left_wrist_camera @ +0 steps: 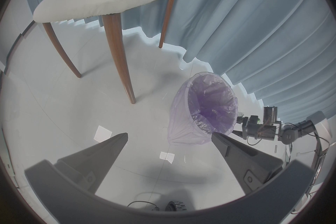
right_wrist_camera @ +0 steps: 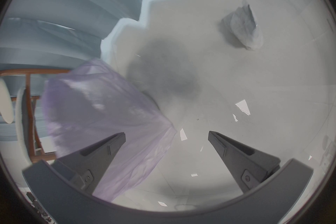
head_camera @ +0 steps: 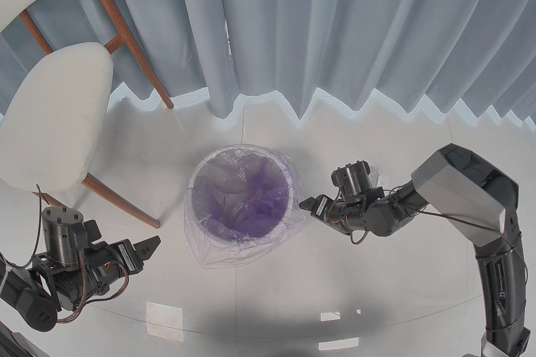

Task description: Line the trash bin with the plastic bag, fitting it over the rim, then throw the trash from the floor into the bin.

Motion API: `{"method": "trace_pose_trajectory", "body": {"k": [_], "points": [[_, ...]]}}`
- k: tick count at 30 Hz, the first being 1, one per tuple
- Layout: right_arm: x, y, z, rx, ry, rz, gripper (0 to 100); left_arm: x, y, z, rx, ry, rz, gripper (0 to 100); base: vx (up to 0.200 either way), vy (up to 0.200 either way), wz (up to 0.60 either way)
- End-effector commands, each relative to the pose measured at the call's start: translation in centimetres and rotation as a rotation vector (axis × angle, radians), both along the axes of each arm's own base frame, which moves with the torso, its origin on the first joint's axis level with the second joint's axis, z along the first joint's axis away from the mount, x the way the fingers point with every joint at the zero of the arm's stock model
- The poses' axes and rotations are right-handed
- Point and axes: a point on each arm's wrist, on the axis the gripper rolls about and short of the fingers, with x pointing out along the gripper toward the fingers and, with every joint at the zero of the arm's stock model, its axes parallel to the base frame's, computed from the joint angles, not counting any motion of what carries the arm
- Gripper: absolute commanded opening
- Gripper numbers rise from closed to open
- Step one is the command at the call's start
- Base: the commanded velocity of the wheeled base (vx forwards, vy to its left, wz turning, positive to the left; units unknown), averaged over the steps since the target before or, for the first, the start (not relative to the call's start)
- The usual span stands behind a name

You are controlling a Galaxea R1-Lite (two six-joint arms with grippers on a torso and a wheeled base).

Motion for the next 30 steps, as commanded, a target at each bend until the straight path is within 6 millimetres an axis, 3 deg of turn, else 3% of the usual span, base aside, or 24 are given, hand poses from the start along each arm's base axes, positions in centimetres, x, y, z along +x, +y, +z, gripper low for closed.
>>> {"method": "trace_pose_trajectory", "body": {"k": [1, 3, 5, 7, 9, 13, 15, 16, 19, 23, 26, 30], "points": [[-6.5, 0.8, 6.9, 0.122, -0.145, 0.066, 100, 1.1, 0.0, -0.1, -0.008, 0.005, 0.002, 100, 0.000, 0.000, 0.00], [-6.6, 0.9, 6.7, 0.159, -0.115, 0.028, 100, 1.0, 0.0, -0.1, -0.008, 0.005, 0.002, 100, 0.000, 0.000, 0.00], [-5.4, -0.7, 6.5, 0.145, -0.131, -0.053, 100, 0.8, 0.1, 0.1, -0.010, -0.003, 0.005, 100, 0.000, 0.000, 0.00], [-5.1, -1.1, 7.5, 0.158, -0.154, -0.093, 100, 0.6, 0.2, 0.2, -0.012, -0.010, 0.005, 100, 0.000, 0.000, 0.00], [-6.1, 0.3, 8.8, 0.196, -0.161, -0.068, 100, 0.5, 0.2, 0.2, -0.012, -0.010, 0.003, 100, 0.000, 0.000, 0.00], [-7.5, 3.8, 9.3, 0.207, -0.120, 0.011, 100, 0.5, 0.2, 0.2, -0.010, -0.011, 0.007, 100, 0.000, 0.000, 0.00], [-7.5, 3.8, 9.3, 0.207, -0.120, 0.011, 100, 0.5, 0.1, 0.3, 0.003, -0.016, 0.022, 100, 0.000, 0.000, 0.00], [-6.8, 5.8, 8.8, 0.187, -0.069, 0.029, 100, 0.5, 0.1, 0.3, 0.009, -0.018, 0.033, 100, 0.000, 0.000, 0.00], [-6.2, 7.1, 7.2, 0.121, 0.013, 0.033, 100, 0.4, 0.2, 0.3, 0.020, -0.022, 0.053, 100, 0.000, 0.000, 0.00], [-5.5, 7.8, 6.0, 0.072, 0.049, 0.017, 100, 0.4, 0.3, 0.5, 0.017, -0.030, 0.057, 100, 0.000, 0.000, 0.00], [-5.0, 8.3, 4.0, -0.001, 0.078, -0.006, 100, 0.4, 0.3, 0.6, 0.015, -0.036, 0.060, 100, 0.000, 0.000, 0.00], [-4.6, 8.7, 3.3, -0.031, 0.077, -0.023, 100, 0.3, 0.3, 0.5, 0.015, -0.035, 0.059, 100, 0.000, 0.000, 0.00]]}}
